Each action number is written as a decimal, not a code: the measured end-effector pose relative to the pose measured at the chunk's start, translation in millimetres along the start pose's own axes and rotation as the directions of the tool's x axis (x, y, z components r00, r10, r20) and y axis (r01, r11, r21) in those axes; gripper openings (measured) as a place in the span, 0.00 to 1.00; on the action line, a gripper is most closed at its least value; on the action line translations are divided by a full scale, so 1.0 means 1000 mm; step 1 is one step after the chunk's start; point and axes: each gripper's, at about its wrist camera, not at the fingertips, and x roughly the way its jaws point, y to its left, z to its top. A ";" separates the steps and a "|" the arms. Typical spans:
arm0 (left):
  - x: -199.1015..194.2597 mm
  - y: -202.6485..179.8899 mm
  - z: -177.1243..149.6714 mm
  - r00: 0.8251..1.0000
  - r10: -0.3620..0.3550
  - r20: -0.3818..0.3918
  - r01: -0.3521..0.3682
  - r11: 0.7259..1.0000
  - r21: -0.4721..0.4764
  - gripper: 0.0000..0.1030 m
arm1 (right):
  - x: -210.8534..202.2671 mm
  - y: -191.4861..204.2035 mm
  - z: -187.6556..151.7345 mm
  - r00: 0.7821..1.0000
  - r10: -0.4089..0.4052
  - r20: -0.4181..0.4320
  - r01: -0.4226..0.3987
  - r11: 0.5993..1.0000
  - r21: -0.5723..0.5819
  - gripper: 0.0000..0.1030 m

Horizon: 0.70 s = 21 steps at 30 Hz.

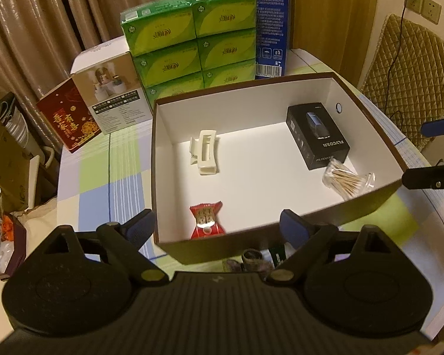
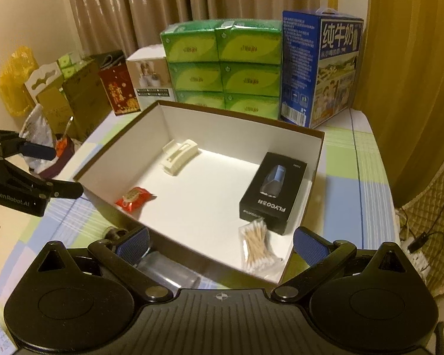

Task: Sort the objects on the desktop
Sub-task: 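Withdraw both open tools from the brown box back over the table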

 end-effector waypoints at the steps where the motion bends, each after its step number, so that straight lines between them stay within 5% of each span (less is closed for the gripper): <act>1: -0.004 -0.001 -0.003 1.000 -0.001 0.003 0.001 1.000 -0.004 0.87 | -0.003 0.002 -0.002 1.000 0.002 0.006 -0.002 1.000 0.005 0.98; 21: -0.053 -0.025 -0.056 1.000 -0.012 0.013 0.012 0.998 -0.060 0.90 | -0.040 0.035 -0.046 0.998 0.049 0.042 -0.052 0.997 0.057 0.98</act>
